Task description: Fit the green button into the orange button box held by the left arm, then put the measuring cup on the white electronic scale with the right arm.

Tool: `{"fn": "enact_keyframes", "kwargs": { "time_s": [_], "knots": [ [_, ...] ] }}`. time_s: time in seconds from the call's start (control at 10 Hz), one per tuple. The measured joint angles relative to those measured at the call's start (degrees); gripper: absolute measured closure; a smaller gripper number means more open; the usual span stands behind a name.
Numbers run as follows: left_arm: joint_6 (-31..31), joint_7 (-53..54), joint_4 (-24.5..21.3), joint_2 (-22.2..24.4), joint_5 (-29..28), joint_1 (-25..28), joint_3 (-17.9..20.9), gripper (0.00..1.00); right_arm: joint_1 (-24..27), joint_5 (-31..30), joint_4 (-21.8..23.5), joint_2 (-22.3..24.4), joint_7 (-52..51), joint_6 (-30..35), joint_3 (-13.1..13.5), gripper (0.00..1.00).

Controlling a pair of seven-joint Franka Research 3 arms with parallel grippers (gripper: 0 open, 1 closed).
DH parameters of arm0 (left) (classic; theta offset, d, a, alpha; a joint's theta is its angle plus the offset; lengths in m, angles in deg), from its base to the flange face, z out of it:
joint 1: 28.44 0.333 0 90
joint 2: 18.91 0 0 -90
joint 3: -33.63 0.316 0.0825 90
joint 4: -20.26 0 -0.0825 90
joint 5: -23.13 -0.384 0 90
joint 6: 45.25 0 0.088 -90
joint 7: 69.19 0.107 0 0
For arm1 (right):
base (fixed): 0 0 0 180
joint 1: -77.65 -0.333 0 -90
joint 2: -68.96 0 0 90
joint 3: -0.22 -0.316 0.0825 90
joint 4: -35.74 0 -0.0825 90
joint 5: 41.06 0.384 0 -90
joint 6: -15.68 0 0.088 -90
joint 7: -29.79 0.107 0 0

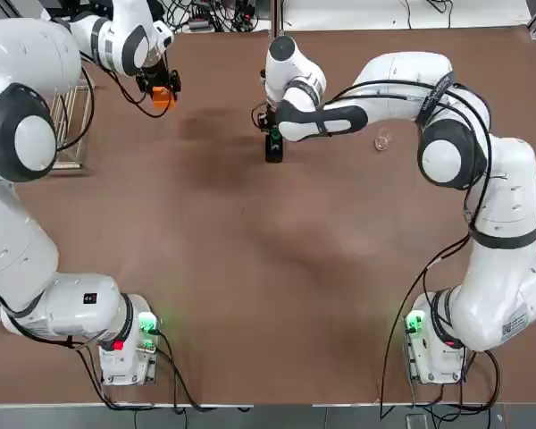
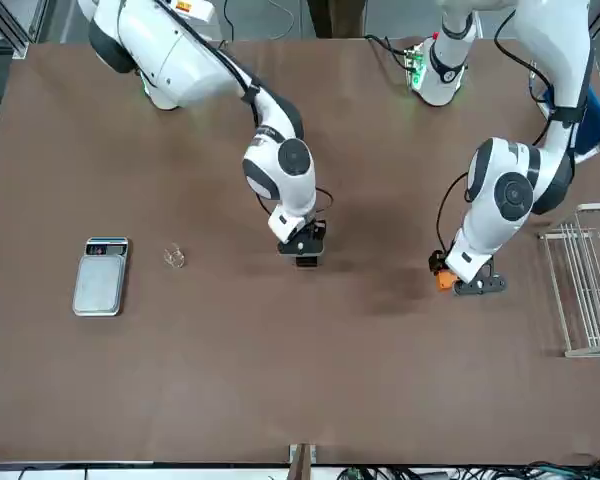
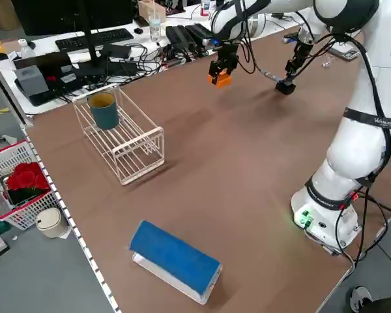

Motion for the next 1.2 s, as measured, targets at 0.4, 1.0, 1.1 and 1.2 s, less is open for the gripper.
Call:
{"fn": "enact_keyframes", "kwargs": {
  "time_s": [0.4, 1.0, 1.1, 1.2],
  "knots": [
    [0.0, 0.0, 0.3, 0.0, 0.0, -0.1, 0.0, 0.14, -0.2, -1.1, -0.4, -1.3, 1.3, -1.1, 0.0, 0.63],
    [0.0, 0.0, 0.4, 0.0, 0.0, -0.3, -0.1, 0.14, -0.8, -2.0, -1.3, -2.5, 2.2, -1.1, 0.0, 0.63],
    [0.0, 0.0, 0.4, -0.1, 0.0, -0.3, -0.4, 0.14, -0.8, -2.0, -1.4, -2.5, 2.2, -1.1, 0.0, 0.63],
    [0.0, 0.0, 0.5, -0.1, 0.0, -0.3, -0.6, 0.14, -0.8, -2.0, -1.5, -2.6, 2.2, -1.1, 0.0, 0.63]
  ]
}}
